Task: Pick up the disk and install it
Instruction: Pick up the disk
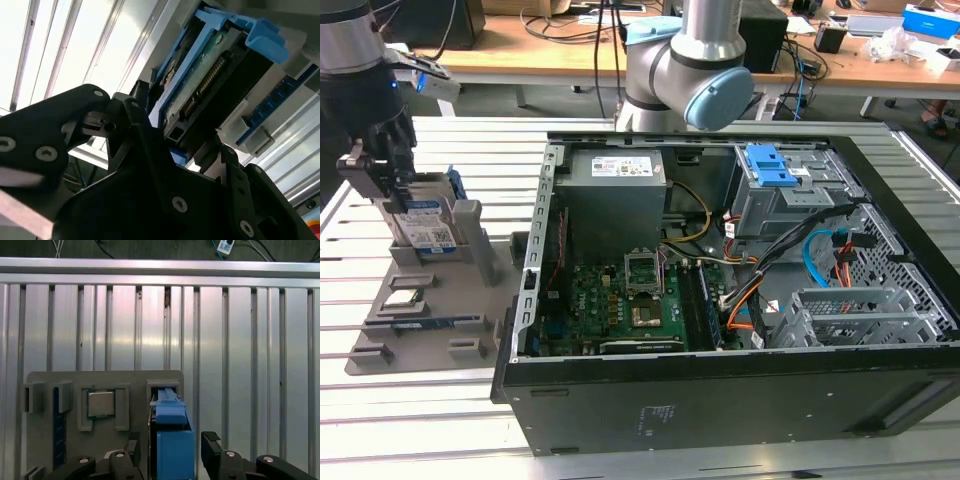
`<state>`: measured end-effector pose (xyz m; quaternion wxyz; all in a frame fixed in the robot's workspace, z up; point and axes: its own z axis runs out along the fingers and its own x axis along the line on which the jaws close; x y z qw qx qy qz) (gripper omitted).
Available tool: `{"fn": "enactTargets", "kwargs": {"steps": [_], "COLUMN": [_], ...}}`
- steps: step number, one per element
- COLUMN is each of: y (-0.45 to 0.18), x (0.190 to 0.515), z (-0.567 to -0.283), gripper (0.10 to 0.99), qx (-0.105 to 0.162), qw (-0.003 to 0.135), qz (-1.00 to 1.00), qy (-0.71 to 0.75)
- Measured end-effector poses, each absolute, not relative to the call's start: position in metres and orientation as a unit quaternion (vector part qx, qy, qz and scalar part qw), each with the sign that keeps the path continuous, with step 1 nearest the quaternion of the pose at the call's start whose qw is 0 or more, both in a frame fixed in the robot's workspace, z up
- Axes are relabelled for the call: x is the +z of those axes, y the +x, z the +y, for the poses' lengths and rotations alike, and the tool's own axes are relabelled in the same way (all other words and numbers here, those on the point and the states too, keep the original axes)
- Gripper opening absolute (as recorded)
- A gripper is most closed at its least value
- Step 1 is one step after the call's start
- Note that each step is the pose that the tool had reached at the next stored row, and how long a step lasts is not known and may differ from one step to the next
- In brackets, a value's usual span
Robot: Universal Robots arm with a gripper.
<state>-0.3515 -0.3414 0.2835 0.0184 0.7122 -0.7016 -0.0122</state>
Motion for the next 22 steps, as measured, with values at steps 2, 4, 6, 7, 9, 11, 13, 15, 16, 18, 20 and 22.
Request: {"fn": "enactTargets", "kwargs": {"steps": [2, 4, 6, 7, 9, 11, 13, 15, 16, 18, 20, 22], "y": [-0.3489, -0.3489, -0.3489, -0.3489, -0.3489, -0.3489, -0.3489, -0.3489, -0.3489, -0.3489, -0.3489, -0.3489], "x": [0.2833, 0.2833, 0.2833, 0.2833, 0.2833, 0.2833, 0.2833, 0.2833, 0.2833, 0.2833, 0.2834, 0.2848], "z": [-0.3414, -0.3414, -0.3414, -0.3414, -0.3414, -0.3414, -0.3414, -0.3414, -0.3415, -0.3414, -0.3414, -0.3414], "gripper": [0.600, 0.365, 0.365, 0.365, 0.365, 0.365, 0.365, 0.365, 0.365, 0.365, 0.365, 0.365], "qx": [-0.012, -0.012, -0.012, -0.012, -0.012, -0.012, -0.012, -0.012, -0.012, -0.012, -0.012, -0.012], "qw": [0.018, 0.018, 0.018, 0.018, 0.018, 0.018, 0.018, 0.018, 0.018, 0.018, 0.018, 0.018], "qz": [-0.702, -0.702, -0.702, -0.702, -0.702, -0.702, -0.702, -0.702, -0.702, -0.702, -0.702, -0.702], "qy": [0.712, 0.712, 0.712, 0.712, 0.712, 0.712, 0.712, 0.712, 0.712, 0.712, 0.712, 0.712]}}
